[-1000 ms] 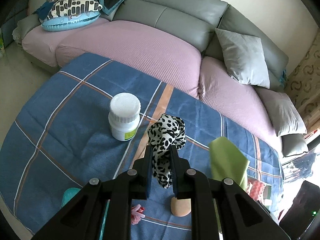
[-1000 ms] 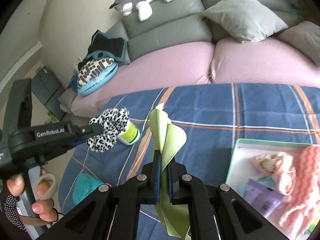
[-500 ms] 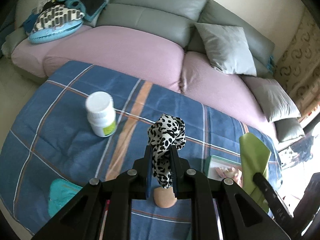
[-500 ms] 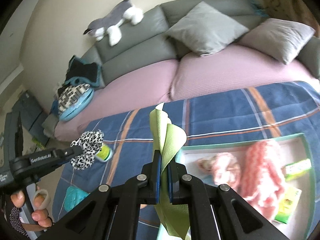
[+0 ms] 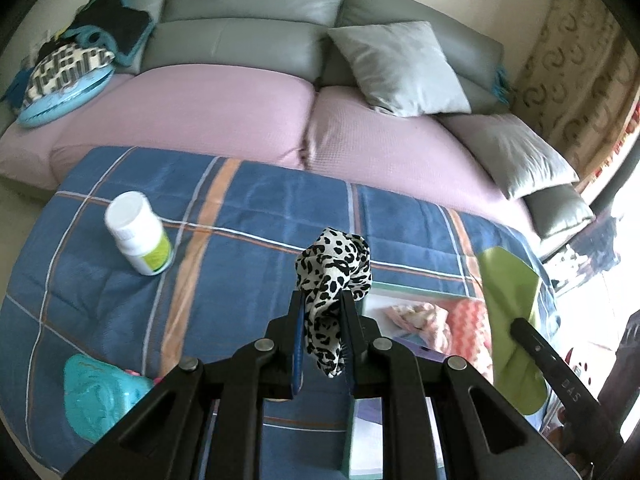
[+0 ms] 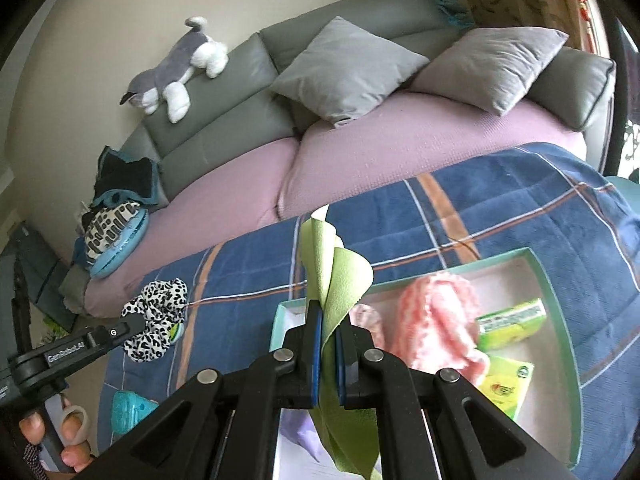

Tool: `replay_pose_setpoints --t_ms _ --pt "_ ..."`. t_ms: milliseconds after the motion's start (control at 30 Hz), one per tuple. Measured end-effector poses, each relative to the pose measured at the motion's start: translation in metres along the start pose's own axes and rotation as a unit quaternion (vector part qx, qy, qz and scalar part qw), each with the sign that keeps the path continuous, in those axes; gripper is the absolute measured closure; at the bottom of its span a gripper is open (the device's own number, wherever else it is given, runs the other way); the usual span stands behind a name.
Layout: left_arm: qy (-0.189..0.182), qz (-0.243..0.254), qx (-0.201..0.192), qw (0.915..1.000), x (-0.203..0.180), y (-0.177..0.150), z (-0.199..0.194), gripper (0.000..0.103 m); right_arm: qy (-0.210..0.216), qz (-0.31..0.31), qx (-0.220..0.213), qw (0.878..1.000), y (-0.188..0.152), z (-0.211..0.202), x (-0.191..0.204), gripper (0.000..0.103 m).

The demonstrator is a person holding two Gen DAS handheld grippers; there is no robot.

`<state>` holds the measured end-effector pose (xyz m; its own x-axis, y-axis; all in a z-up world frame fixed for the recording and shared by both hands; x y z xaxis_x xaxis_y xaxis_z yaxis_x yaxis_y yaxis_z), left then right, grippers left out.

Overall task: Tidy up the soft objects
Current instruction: 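Lift leopard scrunchie with left tool while right tool lifts green cloth toward tray, then lower both tools over the tray and open them to drop scrunchie and cloth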

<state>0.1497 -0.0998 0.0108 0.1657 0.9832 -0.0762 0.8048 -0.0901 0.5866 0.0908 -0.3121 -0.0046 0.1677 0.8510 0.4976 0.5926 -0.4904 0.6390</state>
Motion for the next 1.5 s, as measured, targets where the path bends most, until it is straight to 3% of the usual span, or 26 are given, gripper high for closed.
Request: replay_pose_setpoints --t_ms 467,967,1233,1500 --pt "-0.027 0.082 0.007 0.9963 -0.073 -0.023 -0.005 0.086 -0.048 0.007 -0.002 0.999 -0.001 -0.025 -0.026 0.097" --pt "-0.058 0.171 0.027 0.9832 -0.145 -0.065 -0.003 0.086 -0.081 0.029 -0.011 0.996 -0.009 -0.059 -0.06 0.097" --pt "-0.055 0.186 0.045 0.9799 -0.157 -0.081 0.007 0.086 -0.085 0.037 0.01 0.996 -0.018 -0.055 -0.069 0.097" --pt "-0.033 0.195 0.076 0.9773 -0.16 -0.095 0.033 0.086 -0.088 0.044 0.079 0.992 -0.04 -0.018 -0.075 0.097"
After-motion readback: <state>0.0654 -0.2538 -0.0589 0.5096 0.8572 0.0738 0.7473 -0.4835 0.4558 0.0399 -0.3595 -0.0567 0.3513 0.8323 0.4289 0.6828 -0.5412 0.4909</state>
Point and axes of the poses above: each gripper's, at about its wrist camera, not at the fingertips, and z roughly the way its jaws point, x to its left, y to its top, the point moved 7 cm from there along z, roughly the way its jaws point, and after that the axes turned 11 degrees about y, right-handed, at the moved point
